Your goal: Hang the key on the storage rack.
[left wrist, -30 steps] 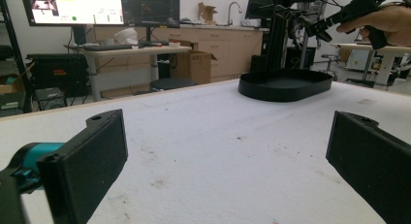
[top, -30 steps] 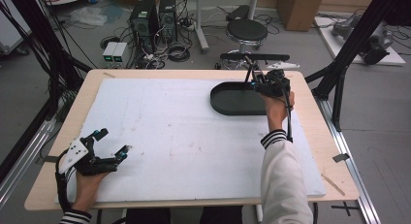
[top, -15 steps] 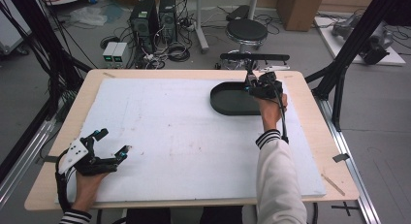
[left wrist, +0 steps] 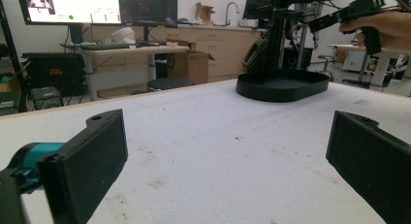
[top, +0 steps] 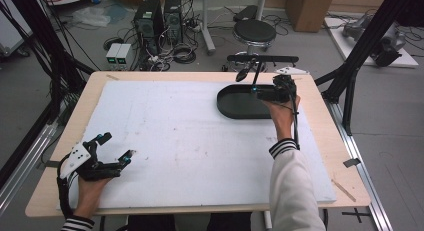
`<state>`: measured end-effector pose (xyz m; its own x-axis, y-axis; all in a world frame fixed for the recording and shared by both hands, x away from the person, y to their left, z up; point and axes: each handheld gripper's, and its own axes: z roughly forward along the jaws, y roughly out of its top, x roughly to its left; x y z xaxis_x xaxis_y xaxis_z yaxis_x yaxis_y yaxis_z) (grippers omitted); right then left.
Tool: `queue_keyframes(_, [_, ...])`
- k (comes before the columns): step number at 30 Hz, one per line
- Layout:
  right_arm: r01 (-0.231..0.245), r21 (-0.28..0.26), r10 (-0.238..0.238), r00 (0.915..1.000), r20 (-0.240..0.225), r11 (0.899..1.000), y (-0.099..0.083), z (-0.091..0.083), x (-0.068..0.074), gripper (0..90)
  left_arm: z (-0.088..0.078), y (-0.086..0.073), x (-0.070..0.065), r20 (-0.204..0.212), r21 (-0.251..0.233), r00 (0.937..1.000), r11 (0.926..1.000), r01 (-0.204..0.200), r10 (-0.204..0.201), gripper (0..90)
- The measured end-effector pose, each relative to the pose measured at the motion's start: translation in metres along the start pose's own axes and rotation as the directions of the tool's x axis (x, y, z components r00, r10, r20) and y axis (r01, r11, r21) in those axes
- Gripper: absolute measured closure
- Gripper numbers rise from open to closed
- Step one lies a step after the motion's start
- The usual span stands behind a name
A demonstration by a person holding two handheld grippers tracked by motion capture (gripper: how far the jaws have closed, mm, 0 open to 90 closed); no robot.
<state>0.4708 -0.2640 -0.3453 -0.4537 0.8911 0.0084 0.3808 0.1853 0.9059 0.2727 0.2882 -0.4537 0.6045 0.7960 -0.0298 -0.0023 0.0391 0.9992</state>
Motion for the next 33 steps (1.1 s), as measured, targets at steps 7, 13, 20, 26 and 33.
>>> queue_keyframes(7, [0.036, -0.113, -0.044, 0.9964, -0.073, 0.993, -0.014, -0.045, 0.008, 0.4, -0.002, 0.000, 0.000, 0.000, 0.000, 1.0000, 1.0000, 0.007, -0.007, 1.7])
queue_keyframes(13, [0.041, -0.246, -0.083, 0.9835, -0.161, 0.968, -0.048, -0.087, 0.018, 0.3, -0.002, 0.000, -0.002, 0.000, 0.006, 1.0000, 1.0000, -0.007, 0.007, 1.7])
queue_keyframes(20, [0.029, -0.343, -0.104, 0.9740, -0.201, 0.939, -0.110, -0.115, 0.032, 0.4, -0.002, 0.000, -0.002, 0.001, 0.010, 0.9997, 0.9997, -0.023, 0.023, 1.7])
queue_keyframes(26, [-0.017, -0.377, -0.059, 0.9804, -0.188, 0.926, -0.146, -0.122, 0.032, 0.3, -0.003, 0.000, -0.003, -0.005, 0.008, 0.9996, 0.9996, -0.027, 0.027, 1.7])
queue_keyframes(33, [-0.012, -0.399, -0.051, 0.9878, -0.148, 0.917, -0.165, -0.120, 0.032, 0.3, -0.004, 0.000, -0.004, -0.004, 0.004, 0.9995, 0.9995, -0.030, 0.030, 1.7])
